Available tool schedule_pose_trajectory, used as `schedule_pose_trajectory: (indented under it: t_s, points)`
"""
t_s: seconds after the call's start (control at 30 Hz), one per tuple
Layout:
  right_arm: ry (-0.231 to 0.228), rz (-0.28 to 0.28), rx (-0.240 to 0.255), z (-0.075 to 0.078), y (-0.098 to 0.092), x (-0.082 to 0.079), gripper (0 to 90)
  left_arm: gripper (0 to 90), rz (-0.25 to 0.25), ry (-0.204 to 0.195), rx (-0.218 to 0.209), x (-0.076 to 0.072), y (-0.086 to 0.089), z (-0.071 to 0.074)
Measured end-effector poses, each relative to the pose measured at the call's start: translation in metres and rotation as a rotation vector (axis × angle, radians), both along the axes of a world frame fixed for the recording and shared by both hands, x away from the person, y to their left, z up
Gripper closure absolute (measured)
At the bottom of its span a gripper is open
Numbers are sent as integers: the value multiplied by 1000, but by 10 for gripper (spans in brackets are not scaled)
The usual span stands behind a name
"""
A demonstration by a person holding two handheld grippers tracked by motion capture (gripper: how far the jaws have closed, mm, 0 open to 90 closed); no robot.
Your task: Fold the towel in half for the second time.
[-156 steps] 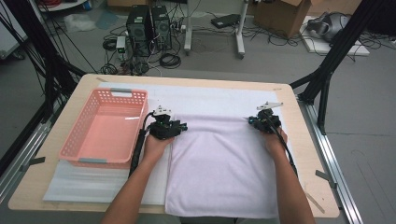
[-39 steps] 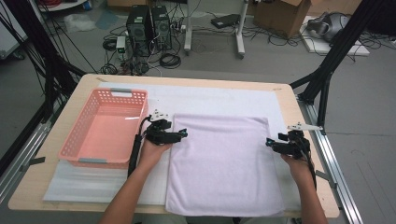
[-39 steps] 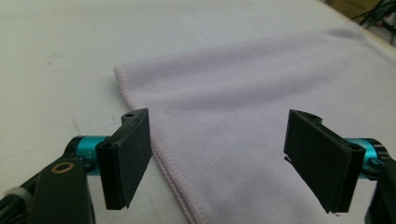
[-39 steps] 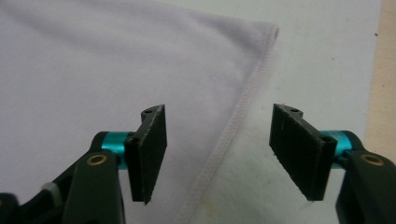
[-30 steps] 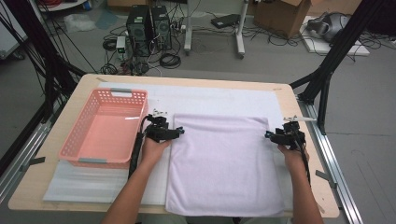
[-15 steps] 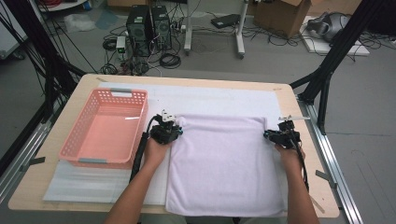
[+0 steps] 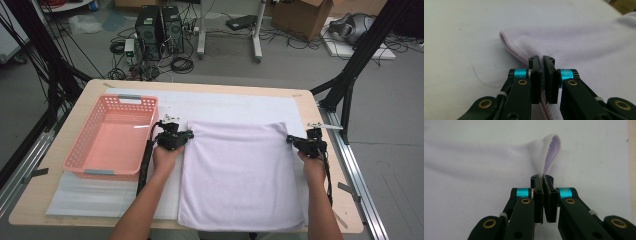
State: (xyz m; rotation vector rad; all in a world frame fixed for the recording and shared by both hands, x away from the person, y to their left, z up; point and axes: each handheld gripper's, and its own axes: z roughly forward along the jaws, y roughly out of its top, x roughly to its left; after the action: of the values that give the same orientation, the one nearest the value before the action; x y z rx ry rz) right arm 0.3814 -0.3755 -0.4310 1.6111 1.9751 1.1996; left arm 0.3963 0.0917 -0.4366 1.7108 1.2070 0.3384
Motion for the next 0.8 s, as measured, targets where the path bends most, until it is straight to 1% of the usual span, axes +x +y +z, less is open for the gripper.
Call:
schedule_pose_trajectory:
  t_s: [0.07,0.17,0.23,0.3,0.37,0.43,0.5,0.53,0.57,0.6,0.63,0.67,0.7,0.77,0.8]
  points:
    - [-21,-2,19,4,-3,-3,880,850,-2,-16,-15,-2,0,6]
    - [-35,2,37,8,-5,-9,880,849,-23,-21,-33,-6,2,11]
    - [-43,25,28,11,-4,-14,880,849,-39,-19,-28,-10,2,15]
    - [-60,40,22,15,-5,-21,879,848,-52,-33,-16,-17,3,18]
    - [-73,51,26,16,-7,-30,879,848,-67,-41,-17,-25,5,20]
    - [-77,58,43,17,-10,-38,878,848,-78,-49,-9,-33,7,21]
    - [-78,72,48,18,-11,-48,878,848,-93,-52,-20,-42,9,22]
    - [-88,81,44,19,-11,-52,878,848,-98,-56,-24,-46,9,23]
    - [-90,88,47,19,-11,-57,878,848,-105,-56,-24,-51,10,23]
    - [-96,100,48,20,-12,-62,878,848,-114,-52,-34,-56,11,23]
    - [-102,104,50,20,-12,-67,878,848,-125,-51,-22,-60,12,23]
    - [-108,112,49,20,-13,-72,878,847,-131,-55,-24,-65,13,21]
    - [-110,118,50,19,-14,-77,878,847,-141,-50,-28,-70,14,20]
    - [-104,127,56,17,-15,-86,878,847,-155,-61,-18,-80,14,16]
    - [-99,131,57,15,-16,-90,878,848,-162,-56,-21,-84,15,14]
